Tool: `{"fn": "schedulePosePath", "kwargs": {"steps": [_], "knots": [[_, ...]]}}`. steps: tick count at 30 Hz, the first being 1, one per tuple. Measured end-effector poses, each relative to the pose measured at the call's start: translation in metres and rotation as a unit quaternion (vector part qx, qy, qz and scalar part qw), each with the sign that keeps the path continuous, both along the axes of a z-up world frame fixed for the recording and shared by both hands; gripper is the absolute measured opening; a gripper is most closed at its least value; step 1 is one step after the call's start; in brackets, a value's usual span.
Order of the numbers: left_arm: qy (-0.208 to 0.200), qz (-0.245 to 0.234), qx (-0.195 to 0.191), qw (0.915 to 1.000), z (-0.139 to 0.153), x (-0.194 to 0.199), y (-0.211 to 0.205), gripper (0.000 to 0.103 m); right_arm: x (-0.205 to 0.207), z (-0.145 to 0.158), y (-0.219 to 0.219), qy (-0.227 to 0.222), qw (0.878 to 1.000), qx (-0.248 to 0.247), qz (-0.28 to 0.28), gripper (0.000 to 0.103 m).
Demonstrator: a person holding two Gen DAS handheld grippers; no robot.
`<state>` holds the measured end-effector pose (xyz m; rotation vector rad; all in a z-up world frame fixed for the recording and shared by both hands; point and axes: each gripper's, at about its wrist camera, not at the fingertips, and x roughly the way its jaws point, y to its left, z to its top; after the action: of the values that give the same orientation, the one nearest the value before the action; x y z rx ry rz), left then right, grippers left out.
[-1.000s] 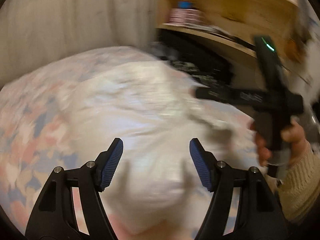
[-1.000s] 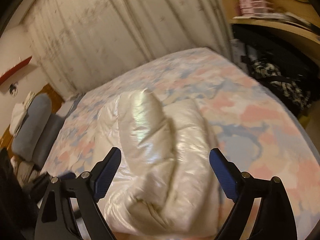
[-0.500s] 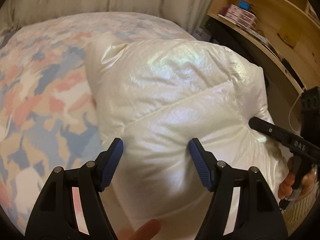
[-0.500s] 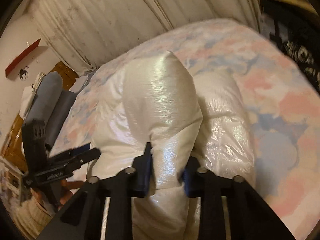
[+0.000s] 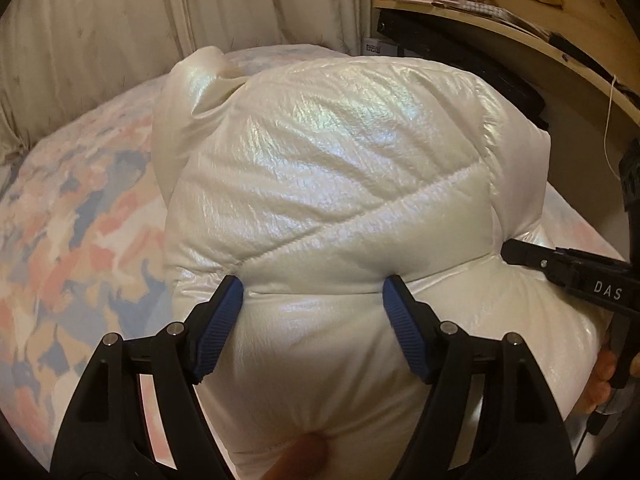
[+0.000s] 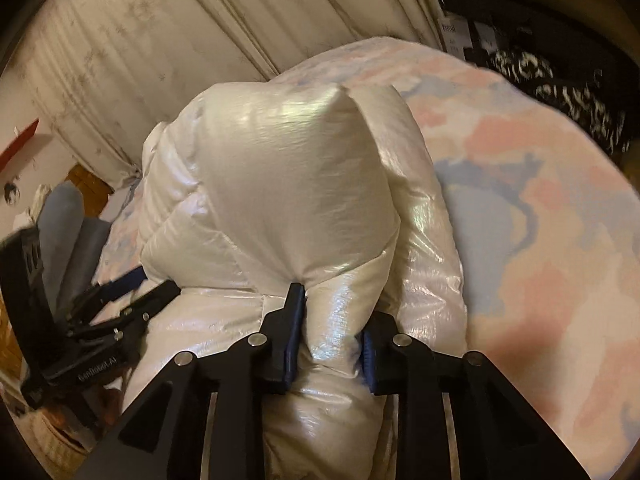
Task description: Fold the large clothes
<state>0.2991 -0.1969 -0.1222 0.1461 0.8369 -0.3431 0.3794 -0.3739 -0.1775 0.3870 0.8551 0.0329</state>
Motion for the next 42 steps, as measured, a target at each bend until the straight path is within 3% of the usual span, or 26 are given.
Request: {"fn": "schedulePosePath", "kwargs": {"steps": [5,7,14,20,25,32,35,42], "knots": [[-0.013,-0.002,0.001,0.9999,-0.002,-0.001,0.004,0.075,0.013,-0.002,-0.006,0.009,1.0,0.004,0.0,0.024],[-0.011,0.001,-0.008,0.9999,0.001,-0.003,0.006,0.076,0.016,-0.017,-0.01,0.01,1.0,0.014,-0.001,0.026],[0.037,0.003,-0.029,0.9989,0.014,0.001,0.016,0.076,0.013,0.002,-0.003,0.013,1.0,-0.016,-0.007,0.043],[0.096,0.026,-0.066,0.9928,0.034,-0.002,0.032,0.076,0.0,0.034,0.007,0.014,0.999,-0.032,-0.007,0.073],[0.093,0.033,-0.059,0.9934,0.054,-0.012,0.044,0.076,-0.014,0.072,0.027,-0.001,0.998,-0.059,0.011,0.089],[0.108,0.03,-0.087,0.9898,0.086,-0.027,0.071,0.076,-0.028,0.125,0.059,-0.008,0.995,-0.1,0.022,0.098],[0.127,0.03,-0.108,0.9856,0.092,-0.031,0.083,0.083,-0.03,0.139,0.061,-0.012,0.994,-0.11,0.021,0.101],[0.16,0.021,-0.139,0.9772,0.077,-0.027,0.109,0.084,-0.024,0.146,0.062,-0.008,0.991,-0.129,0.032,0.102]]}}
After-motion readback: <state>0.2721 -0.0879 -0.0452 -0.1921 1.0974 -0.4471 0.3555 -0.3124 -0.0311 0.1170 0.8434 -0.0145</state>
